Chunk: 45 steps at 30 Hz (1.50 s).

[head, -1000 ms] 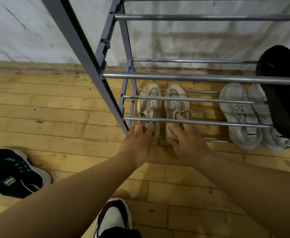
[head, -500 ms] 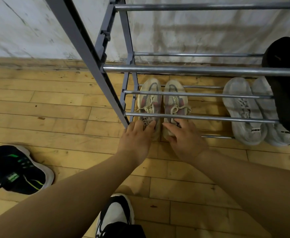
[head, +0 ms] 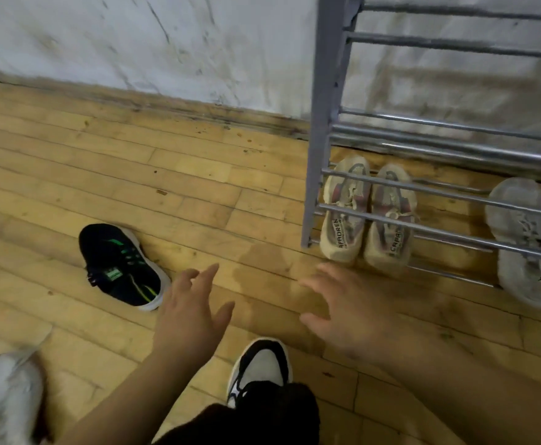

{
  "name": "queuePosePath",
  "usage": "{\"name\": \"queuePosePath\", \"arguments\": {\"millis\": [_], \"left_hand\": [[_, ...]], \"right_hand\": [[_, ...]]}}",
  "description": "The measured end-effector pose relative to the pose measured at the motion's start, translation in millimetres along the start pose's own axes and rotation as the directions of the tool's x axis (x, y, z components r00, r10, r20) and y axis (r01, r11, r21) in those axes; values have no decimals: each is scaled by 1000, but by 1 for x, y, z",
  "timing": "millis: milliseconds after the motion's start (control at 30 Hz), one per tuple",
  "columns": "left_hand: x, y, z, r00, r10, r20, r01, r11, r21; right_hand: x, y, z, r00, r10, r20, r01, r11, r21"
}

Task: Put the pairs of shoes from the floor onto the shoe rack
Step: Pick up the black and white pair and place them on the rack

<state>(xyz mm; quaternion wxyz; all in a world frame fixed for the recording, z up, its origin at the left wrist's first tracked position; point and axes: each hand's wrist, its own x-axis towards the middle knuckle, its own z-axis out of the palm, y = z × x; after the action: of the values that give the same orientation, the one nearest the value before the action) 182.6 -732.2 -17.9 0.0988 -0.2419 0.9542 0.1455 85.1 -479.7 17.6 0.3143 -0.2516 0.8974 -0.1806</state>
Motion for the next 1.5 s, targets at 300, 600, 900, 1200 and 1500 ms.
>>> {"name": "queuePosePath", "arguments": {"millis": [300, 600, 900, 1200, 1500], "left_hand": [[34, -141, 8, 925, -344, 162, 363, 926, -107], [39, -135, 44, 967, -193, 167, 222, 957, -185], [-24, -117, 38, 930, 118, 349, -1, 948, -318], [-29, -85, 29, 980, -117, 158, 193, 736, -649], [-37, -25, -56, 971, 226, 78, -118, 735, -668]], "right_hand": [[89, -115, 38, 966, -107, 234, 120, 992, -43], [110, -116, 57, 960, 10, 278, -14, 1000, 13], [120, -118, 91, 937, 151, 314, -247, 924, 293], [126, -137, 86, 934, 150, 325, -323, 740, 590], [50, -116, -26, 986, 83, 145, -151, 813, 562]]}}
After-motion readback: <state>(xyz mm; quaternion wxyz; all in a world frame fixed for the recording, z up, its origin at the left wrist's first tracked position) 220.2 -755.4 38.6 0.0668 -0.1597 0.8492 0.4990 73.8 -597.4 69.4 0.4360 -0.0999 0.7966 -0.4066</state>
